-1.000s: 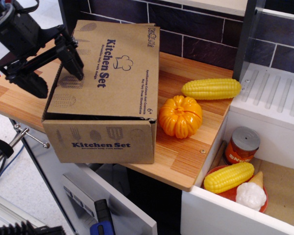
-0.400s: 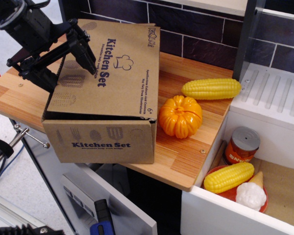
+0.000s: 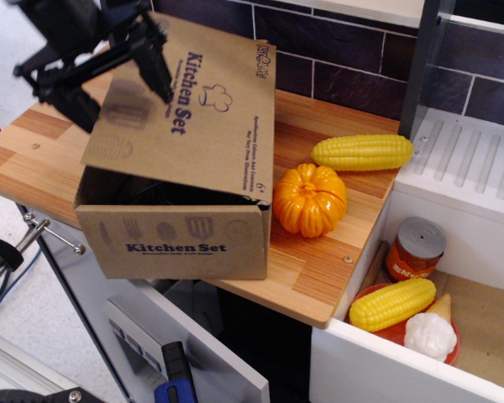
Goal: Open brown1fbox flap
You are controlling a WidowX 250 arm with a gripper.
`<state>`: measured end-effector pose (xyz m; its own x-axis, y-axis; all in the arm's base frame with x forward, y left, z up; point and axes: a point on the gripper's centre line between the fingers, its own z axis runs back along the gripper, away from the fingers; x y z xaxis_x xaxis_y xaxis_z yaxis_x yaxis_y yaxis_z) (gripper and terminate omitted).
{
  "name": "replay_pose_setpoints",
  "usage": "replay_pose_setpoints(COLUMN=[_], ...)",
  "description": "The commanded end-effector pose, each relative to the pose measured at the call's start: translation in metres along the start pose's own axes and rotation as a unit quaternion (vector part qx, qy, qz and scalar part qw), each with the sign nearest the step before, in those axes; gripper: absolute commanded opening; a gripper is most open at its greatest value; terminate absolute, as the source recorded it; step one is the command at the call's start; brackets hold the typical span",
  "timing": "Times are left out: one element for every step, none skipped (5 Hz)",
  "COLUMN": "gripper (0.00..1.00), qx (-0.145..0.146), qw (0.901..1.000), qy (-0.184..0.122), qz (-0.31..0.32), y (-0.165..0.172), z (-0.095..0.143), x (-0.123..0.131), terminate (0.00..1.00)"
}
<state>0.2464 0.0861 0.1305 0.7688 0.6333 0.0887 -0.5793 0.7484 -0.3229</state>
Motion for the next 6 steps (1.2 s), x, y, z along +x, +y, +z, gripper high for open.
replay_pose_setpoints(gripper=[1.00,1.00,1.00,1.00,1.00,1.00], qx=[0.051,0.097,0.167,0.235,0.291,0.310], qw=[0.9982,0.9935,0.9797,0.9612,0.9412,0.9312], qy=[-0.023,-0.033,-0.050,-0.065,-0.077,-0.080], qz=[-0.021,-0.049,-0.099,-0.129,-0.154,-0.174], y=[-0.049,-0.076,-0.103,-0.125,-0.151,-0.162], z=[0.034,0.037,0.027,0.026,0.016,0.005], x=[0.005,-0.001,-0.011,-0.013,-0.017,-0.016], terminate=[0.00,0.00,0.00,0.00,0.00,0.00])
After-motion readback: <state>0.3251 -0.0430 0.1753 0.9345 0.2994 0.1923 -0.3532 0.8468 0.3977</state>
